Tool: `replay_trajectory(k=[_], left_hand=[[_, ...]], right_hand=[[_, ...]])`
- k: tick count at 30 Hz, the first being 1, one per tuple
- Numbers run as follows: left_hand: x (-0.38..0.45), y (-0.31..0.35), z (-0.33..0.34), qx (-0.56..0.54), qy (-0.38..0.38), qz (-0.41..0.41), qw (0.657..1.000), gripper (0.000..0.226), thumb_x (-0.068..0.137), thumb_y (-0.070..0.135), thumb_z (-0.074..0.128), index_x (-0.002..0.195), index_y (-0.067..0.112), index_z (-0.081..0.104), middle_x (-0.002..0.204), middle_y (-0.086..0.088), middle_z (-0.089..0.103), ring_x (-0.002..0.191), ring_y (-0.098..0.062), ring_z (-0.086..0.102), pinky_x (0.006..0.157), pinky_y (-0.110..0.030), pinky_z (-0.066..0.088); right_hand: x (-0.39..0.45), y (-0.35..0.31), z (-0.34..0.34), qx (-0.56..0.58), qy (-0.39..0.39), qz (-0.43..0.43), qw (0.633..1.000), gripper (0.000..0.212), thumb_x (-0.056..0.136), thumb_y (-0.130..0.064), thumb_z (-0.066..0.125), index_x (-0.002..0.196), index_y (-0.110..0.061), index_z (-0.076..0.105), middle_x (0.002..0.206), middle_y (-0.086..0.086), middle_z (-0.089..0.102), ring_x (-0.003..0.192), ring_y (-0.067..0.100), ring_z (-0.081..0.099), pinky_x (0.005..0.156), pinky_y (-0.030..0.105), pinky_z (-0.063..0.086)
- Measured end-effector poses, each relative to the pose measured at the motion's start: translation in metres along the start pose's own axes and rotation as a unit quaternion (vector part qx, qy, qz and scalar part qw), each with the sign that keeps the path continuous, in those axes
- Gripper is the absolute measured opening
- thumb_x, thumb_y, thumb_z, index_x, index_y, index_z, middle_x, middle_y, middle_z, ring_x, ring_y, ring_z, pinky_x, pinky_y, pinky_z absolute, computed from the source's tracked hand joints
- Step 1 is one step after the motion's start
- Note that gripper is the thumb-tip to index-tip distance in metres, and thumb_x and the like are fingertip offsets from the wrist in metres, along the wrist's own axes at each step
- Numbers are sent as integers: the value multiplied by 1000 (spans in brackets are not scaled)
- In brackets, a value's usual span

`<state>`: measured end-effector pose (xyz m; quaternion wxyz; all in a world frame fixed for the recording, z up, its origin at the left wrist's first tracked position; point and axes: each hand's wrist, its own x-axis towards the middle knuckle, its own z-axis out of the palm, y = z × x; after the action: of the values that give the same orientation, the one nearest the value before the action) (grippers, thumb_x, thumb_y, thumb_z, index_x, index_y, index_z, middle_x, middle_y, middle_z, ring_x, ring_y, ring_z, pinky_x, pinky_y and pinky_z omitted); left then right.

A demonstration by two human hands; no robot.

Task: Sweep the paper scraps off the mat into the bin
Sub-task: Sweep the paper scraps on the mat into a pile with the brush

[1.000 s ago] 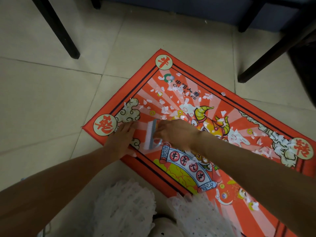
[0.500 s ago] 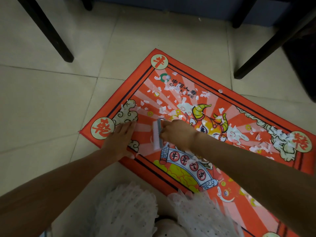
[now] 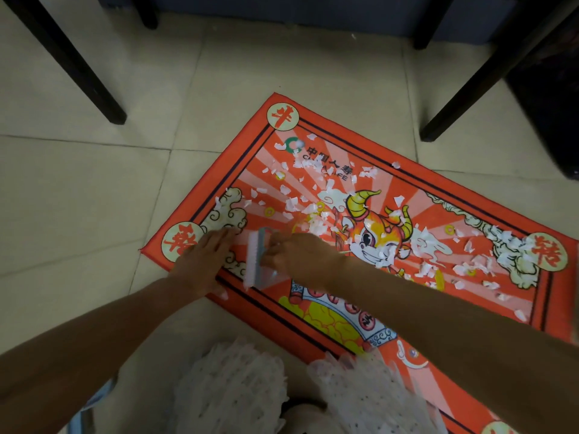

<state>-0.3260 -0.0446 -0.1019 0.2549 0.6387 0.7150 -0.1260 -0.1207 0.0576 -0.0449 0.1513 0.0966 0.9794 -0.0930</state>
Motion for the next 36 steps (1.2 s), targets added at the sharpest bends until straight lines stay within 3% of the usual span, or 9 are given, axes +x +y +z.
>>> replay_trajectory(k=[6, 11, 19, 25, 29, 36], left_hand=[[-3, -11, 1, -16, 13, -20, 1000, 141, 56, 43, 89, 155, 22, -9, 163, -3, 1, 149, -25, 7, 117, -47, 27], [-2, -10, 3, 2, 7, -14, 1000, 140, 60, 42, 87, 153, 20, -15, 163, -4, -5, 149, -27, 4, 117, -48, 26], [-2, -9, 4, 1, -5, -14, 1000, 141, 62, 40, 87, 151, 20, -21, 162, 0, -11, 149, -26, 0, 118, -48, 23], [0, -6, 5, -4, -4, -3, 1000, 139, 63, 41, 86, 151, 17, -19, 162, -1, -12, 150, -24, -3, 118, -48, 23], [2, 5, 8, -29, -3, 8, 1000, 137, 66, 49, 83, 151, 18, -20, 162, -3, -11, 150, -27, -5, 118, -48, 20], [9, 23, 14, -23, 8, 16, 1000, 134, 64, 54, 81, 154, 19, -13, 162, -1, -8, 149, -26, 0, 116, -50, 27]], right_hand=[[31, -28, 18, -44, -29, -8, 999, 33, 93, -12, 56, 125, -13, 60, 125, 9, 64, 124, 26, 47, 83, 38, 51], [7, 4, 9, -102, -47, -7, 994, 39, 91, -9, 60, 128, -17, 57, 131, 8, 60, 131, 26, 41, 94, 39, 51], [-37, 63, -9, -131, -84, 64, 986, 43, 86, -2, 59, 125, -22, 57, 114, -3, 63, 116, 20, 45, 81, 36, 54], [-40, 67, -16, -92, -38, 43, 994, 52, 91, -2, 53, 136, -27, 49, 122, -9, 60, 121, 18, 42, 79, 33, 54], [-24, 44, -13, -35, -6, 13, 999, 61, 88, 0, 55, 140, -29, 49, 135, -11, 56, 131, 17, 39, 91, 30, 50], [-9, 19, 19, -42, -41, -41, 997, 49, 86, 1, 57, 128, -23, 58, 124, -7, 63, 128, 20, 41, 92, 35, 52]])
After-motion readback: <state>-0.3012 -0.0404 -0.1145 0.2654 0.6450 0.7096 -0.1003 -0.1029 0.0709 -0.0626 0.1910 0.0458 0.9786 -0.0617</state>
